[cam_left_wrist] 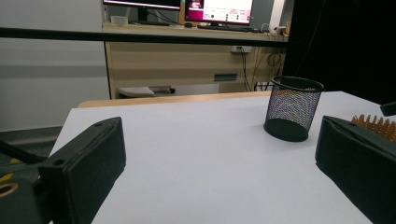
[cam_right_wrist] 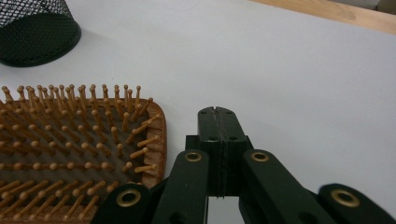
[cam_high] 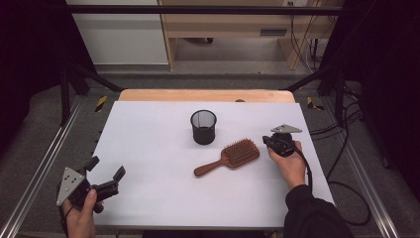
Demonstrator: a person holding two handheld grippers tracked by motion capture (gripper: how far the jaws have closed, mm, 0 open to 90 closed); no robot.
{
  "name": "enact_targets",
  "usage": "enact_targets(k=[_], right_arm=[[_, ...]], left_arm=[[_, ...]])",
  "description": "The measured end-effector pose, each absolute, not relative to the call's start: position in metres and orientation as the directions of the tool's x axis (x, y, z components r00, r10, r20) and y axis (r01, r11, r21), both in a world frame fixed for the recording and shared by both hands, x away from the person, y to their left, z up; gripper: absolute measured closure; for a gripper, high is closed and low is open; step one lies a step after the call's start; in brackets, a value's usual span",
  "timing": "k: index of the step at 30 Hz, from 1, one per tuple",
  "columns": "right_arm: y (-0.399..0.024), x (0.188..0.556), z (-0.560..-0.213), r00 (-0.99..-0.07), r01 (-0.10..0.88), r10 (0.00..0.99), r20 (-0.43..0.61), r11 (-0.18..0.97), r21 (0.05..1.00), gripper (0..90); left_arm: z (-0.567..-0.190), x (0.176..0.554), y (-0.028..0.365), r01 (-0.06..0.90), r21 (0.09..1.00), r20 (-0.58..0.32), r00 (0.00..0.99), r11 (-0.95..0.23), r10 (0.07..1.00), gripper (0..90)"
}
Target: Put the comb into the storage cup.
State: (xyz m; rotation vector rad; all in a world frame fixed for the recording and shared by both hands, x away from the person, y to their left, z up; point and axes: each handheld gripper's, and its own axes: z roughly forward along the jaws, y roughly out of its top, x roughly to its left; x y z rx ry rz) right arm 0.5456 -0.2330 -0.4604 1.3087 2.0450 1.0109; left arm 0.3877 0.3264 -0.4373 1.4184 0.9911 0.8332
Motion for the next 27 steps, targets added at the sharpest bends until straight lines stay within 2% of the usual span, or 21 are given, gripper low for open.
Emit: enact_targets(k=[27], right_arm=[[-0.216,0.555,-0.479,-0.464,0.577,0.886,-0.002,0.304,0.758,90.0]], left_arm=[[-0.438,0.389,0.325,0.112,0.994,-0.051,0.396,0.007,0.917,1.9]])
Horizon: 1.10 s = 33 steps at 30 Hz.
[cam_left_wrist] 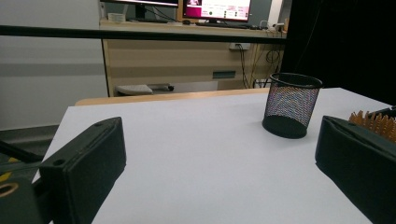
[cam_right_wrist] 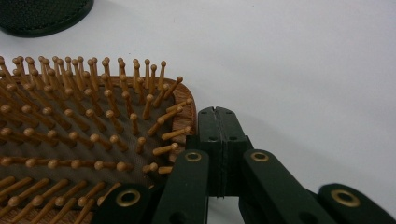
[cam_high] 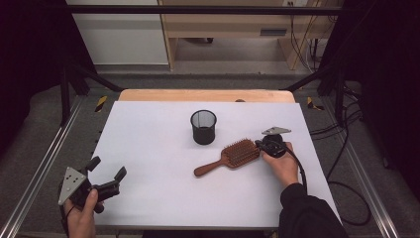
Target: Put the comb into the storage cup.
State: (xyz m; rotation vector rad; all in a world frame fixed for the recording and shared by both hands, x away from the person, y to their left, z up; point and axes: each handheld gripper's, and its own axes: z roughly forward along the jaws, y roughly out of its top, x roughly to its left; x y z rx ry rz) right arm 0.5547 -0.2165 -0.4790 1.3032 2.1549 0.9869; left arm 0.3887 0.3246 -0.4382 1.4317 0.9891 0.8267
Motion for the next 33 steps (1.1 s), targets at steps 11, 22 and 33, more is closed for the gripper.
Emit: enact_targets(k=[11,22,33], right_arm=[[-0.198,0.549,-0.48,-0.516,0.559,0.856,0.01,0.329,0.761,90.0],[-0.159,0.539,-0.479,-0.597,0.528,0.802,0.01,0.384,0.758,90.0],[-0.117,0.527,-0.477,-0.67,0.498,0.743,0.009,0.44,0.747,90.0]], left_arm=[[-0.439,0.389,0.322,0.12,0.993,-0.046,0.402,-0.003,0.914,2.0],[-0.439,0.389,0.32,0.123,0.992,-0.038,0.412,-0.014,0.91,2.0],[-0.439,0.389,0.318,0.126,0.992,-0.035,0.421,-0.02,0.907,2.1]])
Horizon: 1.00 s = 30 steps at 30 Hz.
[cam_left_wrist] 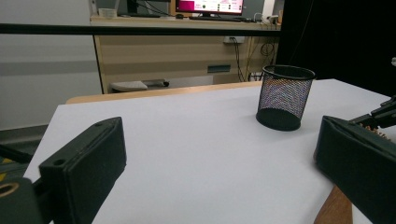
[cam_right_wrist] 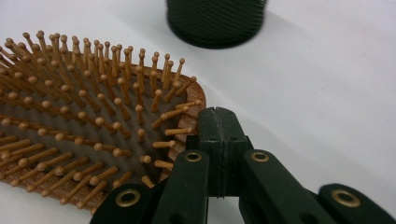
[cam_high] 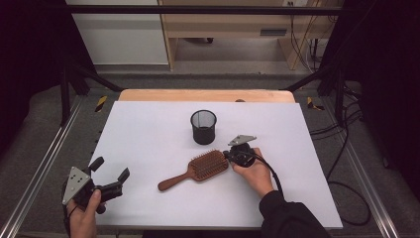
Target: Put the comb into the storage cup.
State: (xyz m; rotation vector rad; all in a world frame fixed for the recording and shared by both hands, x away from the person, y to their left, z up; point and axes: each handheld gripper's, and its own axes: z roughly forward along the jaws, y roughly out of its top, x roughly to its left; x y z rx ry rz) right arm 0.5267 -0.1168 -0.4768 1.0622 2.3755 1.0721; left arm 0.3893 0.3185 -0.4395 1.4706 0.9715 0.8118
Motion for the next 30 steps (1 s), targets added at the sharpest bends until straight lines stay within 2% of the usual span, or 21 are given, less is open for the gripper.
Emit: enact_targets(k=[21,30], right_arm=[[-0.05,0.506,-0.476,-0.748,0.469,0.662,0.045,0.481,0.741,90.0],[-0.042,0.504,-0.477,-0.752,0.469,0.658,0.042,0.489,0.736,90.0]], left_arm=[[-0.439,0.389,0.317,0.131,0.991,-0.033,0.431,-0.027,0.902,2.0],[-0.44,0.39,0.316,0.132,0.991,-0.033,0.434,-0.028,0.9,2.0]])
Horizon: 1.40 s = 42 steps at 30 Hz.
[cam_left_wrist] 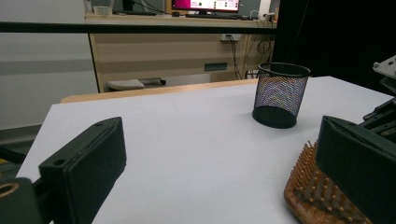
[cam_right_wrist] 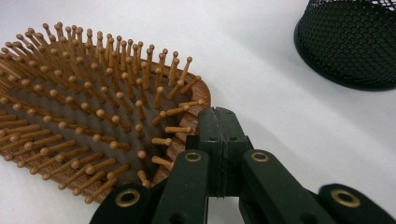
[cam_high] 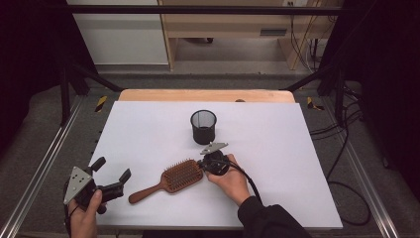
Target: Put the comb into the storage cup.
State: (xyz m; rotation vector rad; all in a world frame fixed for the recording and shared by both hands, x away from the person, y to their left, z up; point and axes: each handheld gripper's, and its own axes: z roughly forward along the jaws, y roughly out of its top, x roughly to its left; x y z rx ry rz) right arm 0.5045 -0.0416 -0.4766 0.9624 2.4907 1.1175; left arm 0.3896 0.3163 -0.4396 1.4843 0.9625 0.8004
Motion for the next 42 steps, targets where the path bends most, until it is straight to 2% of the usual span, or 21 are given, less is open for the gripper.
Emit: enact_targets(k=[16,27,35,38,40,41,42], right_arm=[[-0.036,0.505,-0.478,-0.763,0.46,0.646,0.04,0.497,0.736,90.0],[-0.053,0.499,-0.466,-0.753,0.453,0.656,0.048,0.464,0.761,90.0],[-0.096,0.481,-0.451,-0.724,0.436,0.688,0.037,0.416,0.798,88.4],[-0.13,0.47,-0.448,-0.672,0.432,0.74,0.039,0.348,0.832,85.9],[-0.137,0.469,-0.448,-0.658,0.435,0.752,0.041,0.335,0.836,84.7],[-0.157,0.463,-0.446,-0.616,0.424,0.787,0.026,0.304,0.853,82.1],[-0.157,0.463,-0.446,-0.616,0.424,0.787,0.026,0.304,0.853,82.1]], left_arm=[[-0.439,0.39,0.316,0.132,0.991,-0.029,0.438,-0.033,0.899,2.0],[-0.441,0.392,0.316,0.139,0.99,-0.033,0.441,-0.032,0.897,2.1],[-0.441,0.391,0.314,0.143,0.989,-0.029,0.447,-0.04,0.894,2.2],[-0.441,0.389,0.312,0.145,0.988,-0.016,0.442,-0.053,0.897,2.2],[-0.441,0.389,0.312,0.144,0.988,-0.015,0.436,-0.054,0.9,2.4],[-0.441,0.389,0.311,0.145,0.988,-0.017,0.44,-0.053,0.898,2.5],[-0.441,0.389,0.311,0.145,0.988,-0.017,0.44,-0.053,0.898,2.5]])
